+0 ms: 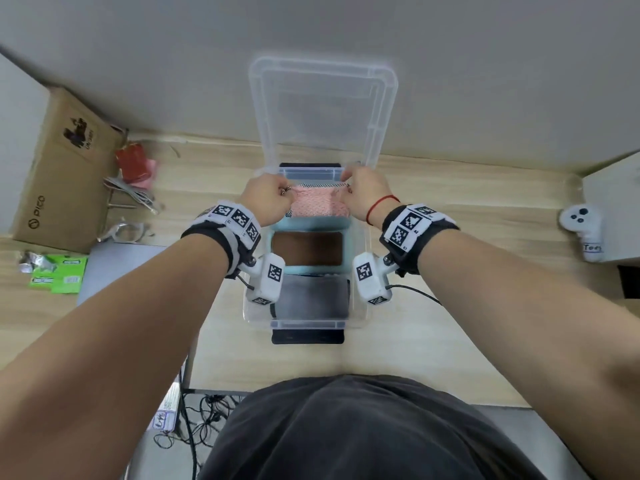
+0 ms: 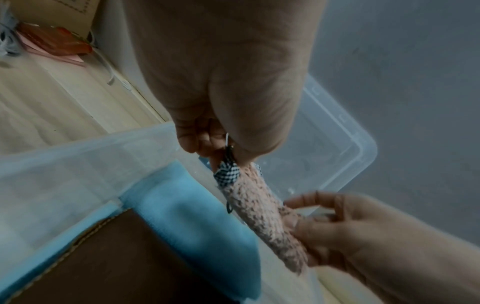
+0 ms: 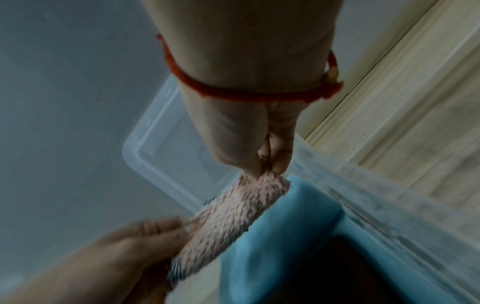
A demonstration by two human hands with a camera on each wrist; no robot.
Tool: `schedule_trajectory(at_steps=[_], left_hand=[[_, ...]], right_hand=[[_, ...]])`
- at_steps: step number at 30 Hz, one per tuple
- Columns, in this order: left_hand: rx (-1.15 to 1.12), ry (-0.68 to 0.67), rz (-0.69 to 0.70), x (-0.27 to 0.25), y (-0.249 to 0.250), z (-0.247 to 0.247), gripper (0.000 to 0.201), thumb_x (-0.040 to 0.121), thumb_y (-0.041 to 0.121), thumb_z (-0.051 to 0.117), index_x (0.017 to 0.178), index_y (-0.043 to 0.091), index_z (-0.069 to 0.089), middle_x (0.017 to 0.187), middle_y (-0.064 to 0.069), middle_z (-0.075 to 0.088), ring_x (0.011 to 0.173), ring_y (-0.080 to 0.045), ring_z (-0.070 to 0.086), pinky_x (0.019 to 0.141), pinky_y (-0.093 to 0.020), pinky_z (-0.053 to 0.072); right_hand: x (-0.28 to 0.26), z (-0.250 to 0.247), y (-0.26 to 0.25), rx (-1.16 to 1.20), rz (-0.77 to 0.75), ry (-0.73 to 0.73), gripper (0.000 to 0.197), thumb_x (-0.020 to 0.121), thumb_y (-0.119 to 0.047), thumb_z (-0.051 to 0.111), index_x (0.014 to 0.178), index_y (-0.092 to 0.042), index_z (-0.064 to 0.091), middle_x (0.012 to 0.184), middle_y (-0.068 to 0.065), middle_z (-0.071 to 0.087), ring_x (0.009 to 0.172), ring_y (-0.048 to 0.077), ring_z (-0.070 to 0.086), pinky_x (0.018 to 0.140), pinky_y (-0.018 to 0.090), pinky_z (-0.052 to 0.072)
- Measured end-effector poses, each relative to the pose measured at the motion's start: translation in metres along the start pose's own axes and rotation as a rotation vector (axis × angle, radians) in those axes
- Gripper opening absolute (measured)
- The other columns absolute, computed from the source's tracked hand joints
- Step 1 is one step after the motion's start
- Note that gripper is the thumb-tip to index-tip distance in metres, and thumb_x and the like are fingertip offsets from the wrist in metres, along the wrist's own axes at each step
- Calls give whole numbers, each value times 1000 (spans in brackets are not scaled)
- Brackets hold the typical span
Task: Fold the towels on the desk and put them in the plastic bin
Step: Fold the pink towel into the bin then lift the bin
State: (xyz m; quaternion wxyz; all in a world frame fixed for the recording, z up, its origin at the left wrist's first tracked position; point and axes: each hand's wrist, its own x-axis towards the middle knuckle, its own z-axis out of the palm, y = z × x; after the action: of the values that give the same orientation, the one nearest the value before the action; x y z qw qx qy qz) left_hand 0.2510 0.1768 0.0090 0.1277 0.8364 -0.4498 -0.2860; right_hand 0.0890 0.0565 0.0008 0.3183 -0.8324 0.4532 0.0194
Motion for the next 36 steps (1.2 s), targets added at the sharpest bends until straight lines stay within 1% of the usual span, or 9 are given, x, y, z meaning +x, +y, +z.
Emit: schedule_trajectory(at_steps=[6,9,16,19,22,27,31,34,36], left_hand=[[187,-42,-49,24,-12,22,29,97,21,44,110,4,63,101,-19,66,93,-36,63,74,-35,48],[229,-39,-78,32,-13,28,26,97,21,46,107,3,63,106,-22,64,98,-40,61,80,-38,49],[218,39,-121,41,-16,35,32,92,12,57,124,7,54,108,-22,64,100,-40,62,81,-40,50],[116,85,-58,38,-16,33,19,89,22,63,103,12,56,92,-16,65,87,-36,61,77,-39,52],[4,-7,104,34,-18,32,9,83,19,69,82,23,61,75,5,64,73,-17,61,79,-34,54],[69,-153,163,35,-20,32,16,87,9,65,99,15,74,98,1,71,95,-16,65,93,-26,49],[50,-77,155,37,-18,26,19,89,11,61,100,18,74,95,4,72,89,-12,64,92,-24,49],[29,28,126,40,-15,15,17,87,14,61,95,22,74,80,11,64,77,-8,58,83,-18,46],[29,54,133,39,-11,7,16,87,15,61,94,23,73,78,12,61,77,-8,58,84,-23,49]], right_hand=[[23,39,-13,-190,-20,67,44,86,7,48,129,1,40,99,19,61,87,34,62,76,42,54],[27,46,-10,-239,-38,15,49,88,8,43,135,3,32,94,22,59,81,36,61,70,42,54],[38,60,-2,-379,-94,27,31,89,-2,54,118,-5,45,79,13,60,76,35,64,60,38,45],[41,56,0,-381,-151,5,25,90,-2,48,114,-4,52,82,16,67,76,34,65,61,35,47],[40,53,0,-386,-267,-81,16,89,-8,50,101,-8,61,85,14,69,81,33,64,68,36,51],[37,53,6,-390,-234,-137,23,85,-3,50,91,-12,70,87,12,71,85,33,66,76,35,54],[34,29,4,-311,-218,1,24,88,-15,49,91,-16,72,90,8,72,87,30,65,80,30,48],[36,5,15,-137,-51,193,18,89,-27,52,76,-20,63,78,7,69,76,29,63,70,28,47],[36,-10,23,-50,75,305,16,88,-33,57,81,-19,61,82,6,68,78,27,62,67,27,44]])
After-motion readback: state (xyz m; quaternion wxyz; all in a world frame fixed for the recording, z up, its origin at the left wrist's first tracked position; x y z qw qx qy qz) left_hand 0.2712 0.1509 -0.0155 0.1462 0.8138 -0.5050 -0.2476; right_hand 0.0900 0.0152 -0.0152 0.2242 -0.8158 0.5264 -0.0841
